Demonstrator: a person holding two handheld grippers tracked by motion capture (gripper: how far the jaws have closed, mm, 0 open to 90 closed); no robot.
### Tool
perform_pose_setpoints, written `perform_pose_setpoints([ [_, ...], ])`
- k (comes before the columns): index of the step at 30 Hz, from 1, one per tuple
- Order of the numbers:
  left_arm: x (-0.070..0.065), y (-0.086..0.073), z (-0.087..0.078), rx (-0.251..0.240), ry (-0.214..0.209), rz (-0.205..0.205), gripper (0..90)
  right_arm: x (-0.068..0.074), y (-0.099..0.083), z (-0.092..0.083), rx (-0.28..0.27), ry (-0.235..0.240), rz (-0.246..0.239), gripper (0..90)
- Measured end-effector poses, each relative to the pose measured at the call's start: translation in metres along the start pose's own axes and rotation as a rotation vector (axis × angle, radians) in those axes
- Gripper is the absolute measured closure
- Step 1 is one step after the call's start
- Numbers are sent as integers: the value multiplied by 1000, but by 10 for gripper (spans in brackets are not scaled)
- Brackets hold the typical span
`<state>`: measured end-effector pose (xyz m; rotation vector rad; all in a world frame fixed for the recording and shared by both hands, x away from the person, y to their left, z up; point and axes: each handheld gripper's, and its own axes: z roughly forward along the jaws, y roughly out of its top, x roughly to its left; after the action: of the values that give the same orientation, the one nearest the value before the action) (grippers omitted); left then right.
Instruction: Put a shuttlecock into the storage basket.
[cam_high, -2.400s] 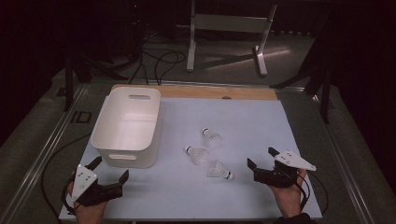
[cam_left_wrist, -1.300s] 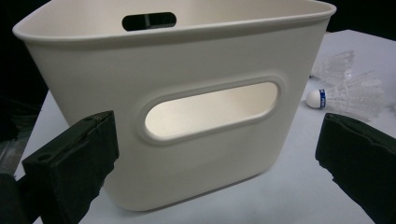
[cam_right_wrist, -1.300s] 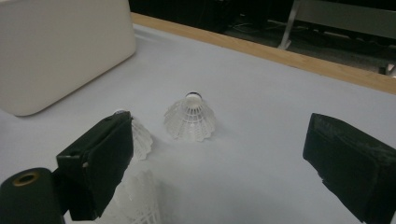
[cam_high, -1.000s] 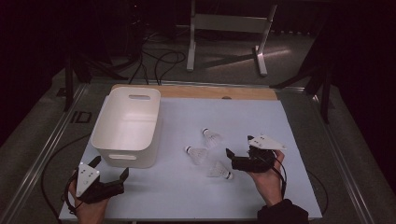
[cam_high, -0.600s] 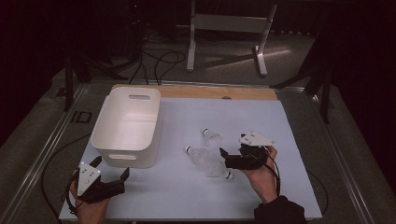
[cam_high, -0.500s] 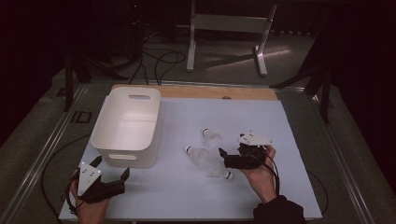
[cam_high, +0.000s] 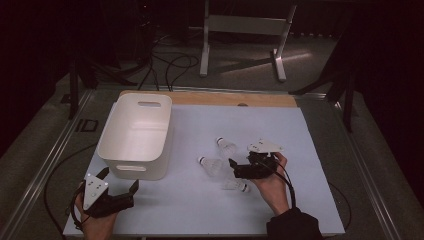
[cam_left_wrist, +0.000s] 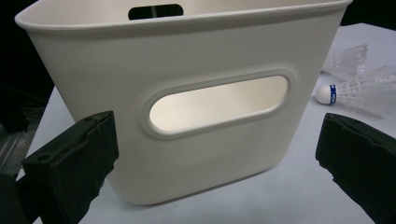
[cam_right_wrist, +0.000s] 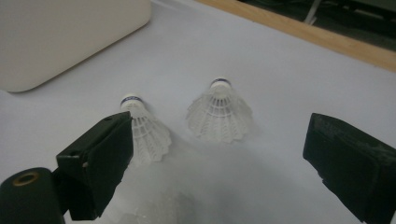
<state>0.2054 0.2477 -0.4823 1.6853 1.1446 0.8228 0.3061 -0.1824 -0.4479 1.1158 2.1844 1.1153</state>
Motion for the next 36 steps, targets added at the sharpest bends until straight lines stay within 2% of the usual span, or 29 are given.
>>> perform_pose_setpoints([
  [17,0,0,-1,-8,3,-2,0,5,-7,18,65,35,12,91],
  [18,0,0,-1,-10,2,-3,0,6,-10,20,91,37,3,97],
  [36,-1,1,-1,-14,2,3,0,12,-19,33,155,34,-24,116],
])
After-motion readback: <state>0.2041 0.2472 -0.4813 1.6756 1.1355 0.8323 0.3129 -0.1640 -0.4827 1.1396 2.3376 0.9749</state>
